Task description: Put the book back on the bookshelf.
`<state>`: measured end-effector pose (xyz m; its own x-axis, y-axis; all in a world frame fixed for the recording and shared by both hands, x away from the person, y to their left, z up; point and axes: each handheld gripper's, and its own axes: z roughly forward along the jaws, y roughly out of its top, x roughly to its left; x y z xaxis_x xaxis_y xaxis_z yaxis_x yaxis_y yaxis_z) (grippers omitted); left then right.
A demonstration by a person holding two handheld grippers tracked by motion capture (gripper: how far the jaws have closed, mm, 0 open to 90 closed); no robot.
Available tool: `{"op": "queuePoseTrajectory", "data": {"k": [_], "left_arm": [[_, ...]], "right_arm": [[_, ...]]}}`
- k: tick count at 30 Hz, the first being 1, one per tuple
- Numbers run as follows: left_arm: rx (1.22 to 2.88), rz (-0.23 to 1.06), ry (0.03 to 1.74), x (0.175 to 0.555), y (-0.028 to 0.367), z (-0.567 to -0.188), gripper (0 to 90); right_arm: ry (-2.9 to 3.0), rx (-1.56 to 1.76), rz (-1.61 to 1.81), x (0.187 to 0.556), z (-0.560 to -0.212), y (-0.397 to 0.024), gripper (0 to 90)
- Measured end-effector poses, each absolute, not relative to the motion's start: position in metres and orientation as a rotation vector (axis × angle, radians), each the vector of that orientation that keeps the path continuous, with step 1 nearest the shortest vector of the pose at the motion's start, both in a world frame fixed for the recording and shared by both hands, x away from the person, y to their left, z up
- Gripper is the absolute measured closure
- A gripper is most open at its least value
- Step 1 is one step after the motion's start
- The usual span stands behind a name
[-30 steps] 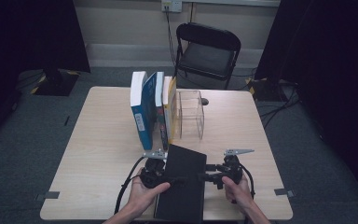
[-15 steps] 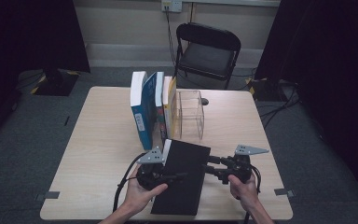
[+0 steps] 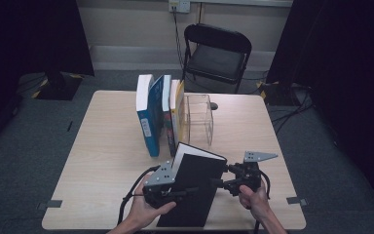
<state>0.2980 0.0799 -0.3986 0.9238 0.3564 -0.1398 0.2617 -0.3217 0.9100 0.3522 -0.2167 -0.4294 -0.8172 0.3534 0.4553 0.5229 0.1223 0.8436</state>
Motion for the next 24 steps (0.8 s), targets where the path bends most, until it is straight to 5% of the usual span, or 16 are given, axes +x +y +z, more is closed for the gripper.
{"op": "queuePoseTrajectory", "data": {"k": [10,16,24], "left_arm": [[1.927,0.128,0.418,0.300,0.082,-0.407,74.9],[1.952,0.110,0.443,0.300,0.099,-0.414,68.8],[1.984,0.130,0.471,0.294,0.111,-0.420,60.4]], "right_arm": [[-2.435,-0.795,-1.936,0.327,-0.390,-0.218,36.3],[-2.454,-0.745,-1.951,0.320,-0.390,-0.217,41.8],[-2.498,-0.656,-1.838,0.317,-0.397,-0.189,33.3]]}}
